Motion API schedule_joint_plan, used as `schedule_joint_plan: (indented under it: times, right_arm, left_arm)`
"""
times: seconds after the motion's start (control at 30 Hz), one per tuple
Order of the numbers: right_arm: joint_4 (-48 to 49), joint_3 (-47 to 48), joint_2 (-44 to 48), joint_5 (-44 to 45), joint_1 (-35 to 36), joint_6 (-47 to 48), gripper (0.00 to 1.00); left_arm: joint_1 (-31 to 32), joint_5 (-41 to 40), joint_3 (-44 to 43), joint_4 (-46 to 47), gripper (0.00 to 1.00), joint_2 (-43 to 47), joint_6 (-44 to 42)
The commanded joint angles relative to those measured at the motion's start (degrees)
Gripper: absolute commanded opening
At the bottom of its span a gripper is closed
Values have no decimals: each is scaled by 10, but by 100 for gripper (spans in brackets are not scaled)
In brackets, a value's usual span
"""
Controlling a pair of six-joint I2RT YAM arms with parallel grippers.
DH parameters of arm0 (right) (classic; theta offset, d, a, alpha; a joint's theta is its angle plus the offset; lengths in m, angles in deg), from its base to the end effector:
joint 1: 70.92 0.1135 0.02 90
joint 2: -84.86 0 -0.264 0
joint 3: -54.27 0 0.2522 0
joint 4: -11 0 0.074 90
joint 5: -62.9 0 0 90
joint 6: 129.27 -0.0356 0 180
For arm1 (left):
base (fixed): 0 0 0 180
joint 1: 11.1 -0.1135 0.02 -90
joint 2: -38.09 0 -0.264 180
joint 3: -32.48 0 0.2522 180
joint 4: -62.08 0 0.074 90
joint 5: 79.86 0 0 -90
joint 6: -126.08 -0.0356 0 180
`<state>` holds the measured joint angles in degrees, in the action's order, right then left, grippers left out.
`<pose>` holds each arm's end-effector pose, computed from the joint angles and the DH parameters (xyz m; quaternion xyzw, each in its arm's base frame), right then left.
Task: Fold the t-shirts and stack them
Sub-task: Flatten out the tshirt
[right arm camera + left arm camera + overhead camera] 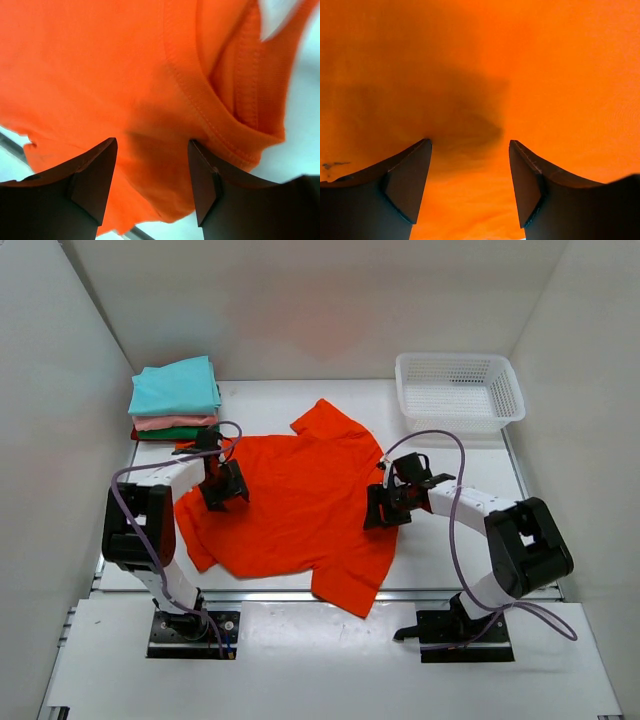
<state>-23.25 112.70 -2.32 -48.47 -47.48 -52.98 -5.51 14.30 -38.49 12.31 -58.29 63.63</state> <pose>0.2488 0.1220 0.1604 -0.1242 0.9484 0.2440 0.1600 0.3034 -0.0323 0.1618 -0.1842 0.9737 -0.0713 0.1133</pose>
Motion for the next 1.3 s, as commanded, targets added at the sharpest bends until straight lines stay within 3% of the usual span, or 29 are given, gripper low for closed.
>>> schedule_joint_plan:
  times: [0.0,0.03,0.13,0.27,0.47,0.8,0.9,1.27]
  right_arm:
    - [3,15,-27,49,-23,9,57]
    - [-10,34,-45,77,-48,9,56]
    - [-18,54,-61,99,-66,10,57]
    - [-31,98,-98,114,-95,23,58]
    - [-36,131,-122,120,-96,31,60]
    - [-32,119,-117,126,-67,33,60]
    - [-27,105,-101,125,-76,34,61]
    - [-23,88,-88,120,-80,37,61]
  left_arm:
    - [-13,37,-39,-8,74,14,-25]
    - [-24,70,-48,-28,47,51,-23]
    - [-31,80,-36,-43,1,111,-10]
    - [-16,75,13,-90,6,203,-9]
    - [-7,73,104,-213,30,326,-15]
    - [57,79,329,-173,37,504,143]
    - [42,47,347,-164,38,544,175]
    - [36,-35,351,-144,39,553,218]
